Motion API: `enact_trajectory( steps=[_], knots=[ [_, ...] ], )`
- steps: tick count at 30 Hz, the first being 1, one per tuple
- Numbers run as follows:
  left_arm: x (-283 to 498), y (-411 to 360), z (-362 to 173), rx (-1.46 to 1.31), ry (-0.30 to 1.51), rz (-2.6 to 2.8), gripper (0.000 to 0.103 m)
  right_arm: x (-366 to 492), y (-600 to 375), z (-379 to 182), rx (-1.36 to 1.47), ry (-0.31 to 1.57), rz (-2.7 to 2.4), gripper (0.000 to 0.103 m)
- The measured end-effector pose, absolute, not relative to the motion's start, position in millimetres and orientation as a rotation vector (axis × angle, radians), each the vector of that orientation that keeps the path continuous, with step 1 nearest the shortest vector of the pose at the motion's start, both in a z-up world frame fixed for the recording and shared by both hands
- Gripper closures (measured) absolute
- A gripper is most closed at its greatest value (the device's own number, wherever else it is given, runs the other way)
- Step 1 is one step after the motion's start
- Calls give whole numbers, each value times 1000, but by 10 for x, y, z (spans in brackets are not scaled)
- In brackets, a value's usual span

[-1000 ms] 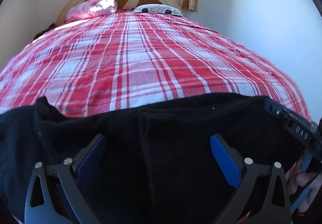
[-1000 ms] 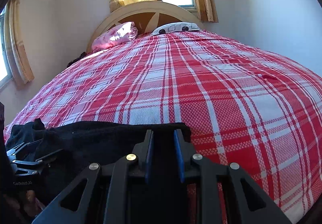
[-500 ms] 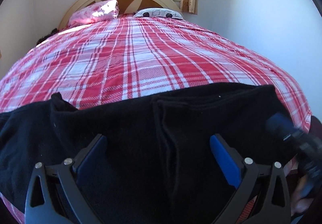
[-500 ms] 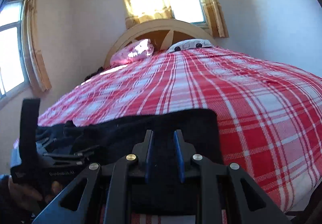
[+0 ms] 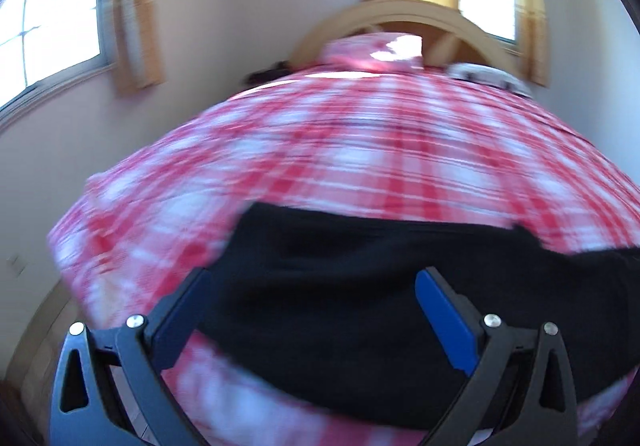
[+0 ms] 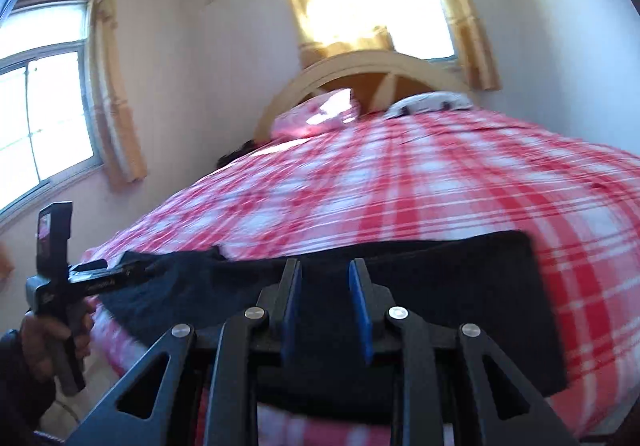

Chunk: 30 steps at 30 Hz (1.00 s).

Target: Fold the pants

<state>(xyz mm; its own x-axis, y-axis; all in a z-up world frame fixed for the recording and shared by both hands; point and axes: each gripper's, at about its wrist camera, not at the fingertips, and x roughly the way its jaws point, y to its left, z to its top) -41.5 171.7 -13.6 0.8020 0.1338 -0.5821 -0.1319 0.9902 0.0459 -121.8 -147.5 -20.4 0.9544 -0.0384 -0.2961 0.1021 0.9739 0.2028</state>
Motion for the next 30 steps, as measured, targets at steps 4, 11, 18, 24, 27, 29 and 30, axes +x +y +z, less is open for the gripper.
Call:
enact_trajectory(
  steps=[4,11,18,24,27,29,30],
  knots=[
    [-398,2254,-210,-139,634,228,0,-847,-1064,-287,213,391,72,75],
    [-213,2442,-459,-267,679,180,0,-458,-426,-492,131,447,154,75],
    [-190,2393,-627,-291,734,165,0,-261,-269,-829,86,544,145,67],
    [-380,2569,-545,-499,727,146,12,-289,-159,-844,39,524,155,51],
    [-568,2646,-524,-553,696,212,12,-306,-180,-815,48,514,161,51],
    [-646,2618,-536,-550,692,219,12,-328,-182,-831,54,503,165,50],
    [-654,2601,-543,-544,689,215,12,-333,-175,-838,48,497,164,49]
  ],
)
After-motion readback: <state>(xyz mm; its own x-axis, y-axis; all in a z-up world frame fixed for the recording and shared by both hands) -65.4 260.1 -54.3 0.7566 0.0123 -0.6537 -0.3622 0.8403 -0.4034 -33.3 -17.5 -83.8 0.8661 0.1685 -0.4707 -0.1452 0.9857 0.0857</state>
